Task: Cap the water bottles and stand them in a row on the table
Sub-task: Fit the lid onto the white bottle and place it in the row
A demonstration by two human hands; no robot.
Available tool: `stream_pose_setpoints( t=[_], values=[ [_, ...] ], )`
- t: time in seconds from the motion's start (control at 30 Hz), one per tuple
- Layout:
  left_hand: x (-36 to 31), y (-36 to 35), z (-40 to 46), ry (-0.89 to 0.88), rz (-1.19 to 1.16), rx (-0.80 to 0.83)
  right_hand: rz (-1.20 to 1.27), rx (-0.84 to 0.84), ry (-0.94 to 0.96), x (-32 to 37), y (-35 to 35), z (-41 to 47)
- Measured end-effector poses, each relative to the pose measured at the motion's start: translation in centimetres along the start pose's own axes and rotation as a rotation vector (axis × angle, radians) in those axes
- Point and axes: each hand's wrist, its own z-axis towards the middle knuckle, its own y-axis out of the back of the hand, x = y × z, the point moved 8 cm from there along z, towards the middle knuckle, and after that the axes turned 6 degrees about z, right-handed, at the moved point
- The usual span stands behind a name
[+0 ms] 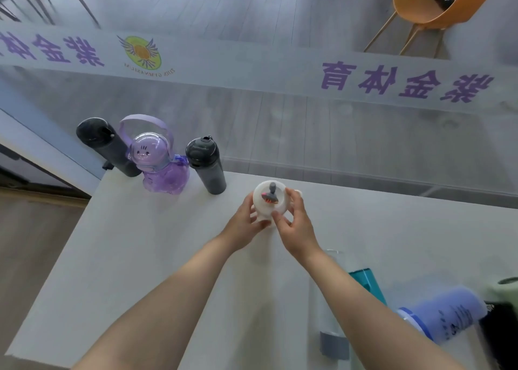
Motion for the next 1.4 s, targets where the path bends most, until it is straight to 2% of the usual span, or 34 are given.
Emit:
stream_pose_setpoints(
  t=[0.4,0.8,1.17,1.4],
  values=[
    [-0.5,4.2,5.5,0.009,-0.03,-0.029,0.007,-0.06,-0.021,0.9,-2.1,6.3],
    [0.1,4.8,6.8,-0.001,-0.016,-0.006,0.005,-0.063,-0.069,0.7,-2.6,7.2],
    [0.4,5.3,6.2,0.074,0.2,0.019,-0.058,-0.054,-0.103,1.3,-2.4,6.6],
    [0.4,5.5,3.3,0.111,0.286,-0.059,-0.054,-0.106,-0.074,2.3,-0.1,3.6]
  ],
)
